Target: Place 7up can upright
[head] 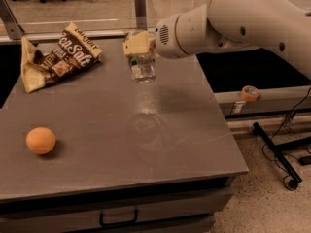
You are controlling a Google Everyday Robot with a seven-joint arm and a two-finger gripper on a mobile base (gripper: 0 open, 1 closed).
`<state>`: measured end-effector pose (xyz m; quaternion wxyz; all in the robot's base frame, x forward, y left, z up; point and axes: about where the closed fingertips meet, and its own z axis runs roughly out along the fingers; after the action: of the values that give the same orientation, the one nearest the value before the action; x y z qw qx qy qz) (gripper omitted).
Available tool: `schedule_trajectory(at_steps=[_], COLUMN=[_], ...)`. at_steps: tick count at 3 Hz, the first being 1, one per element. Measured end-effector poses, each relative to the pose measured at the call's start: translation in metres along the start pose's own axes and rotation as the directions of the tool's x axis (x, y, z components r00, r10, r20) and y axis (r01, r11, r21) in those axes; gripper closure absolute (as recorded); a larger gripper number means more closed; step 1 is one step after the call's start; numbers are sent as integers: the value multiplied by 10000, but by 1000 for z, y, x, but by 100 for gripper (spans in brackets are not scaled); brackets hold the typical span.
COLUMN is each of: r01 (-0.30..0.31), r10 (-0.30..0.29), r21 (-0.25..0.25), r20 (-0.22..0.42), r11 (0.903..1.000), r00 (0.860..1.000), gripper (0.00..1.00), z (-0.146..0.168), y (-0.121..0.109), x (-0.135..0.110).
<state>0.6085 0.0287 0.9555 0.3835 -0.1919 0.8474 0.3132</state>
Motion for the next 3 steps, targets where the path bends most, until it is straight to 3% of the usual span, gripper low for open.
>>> schedule_trajectory(at_steps=[1,2,3], r01=[710,775,905], r10=[-683,-749,-814], r21=[-225,-222,-566], r20=[1034,1018,1459], r11=[9972,9967,9943], r00=[9923,9920,9859], gripper=[100,100,100], z=[-3,-2,4], y=[19,21,28], x=[-21,-22,-23])
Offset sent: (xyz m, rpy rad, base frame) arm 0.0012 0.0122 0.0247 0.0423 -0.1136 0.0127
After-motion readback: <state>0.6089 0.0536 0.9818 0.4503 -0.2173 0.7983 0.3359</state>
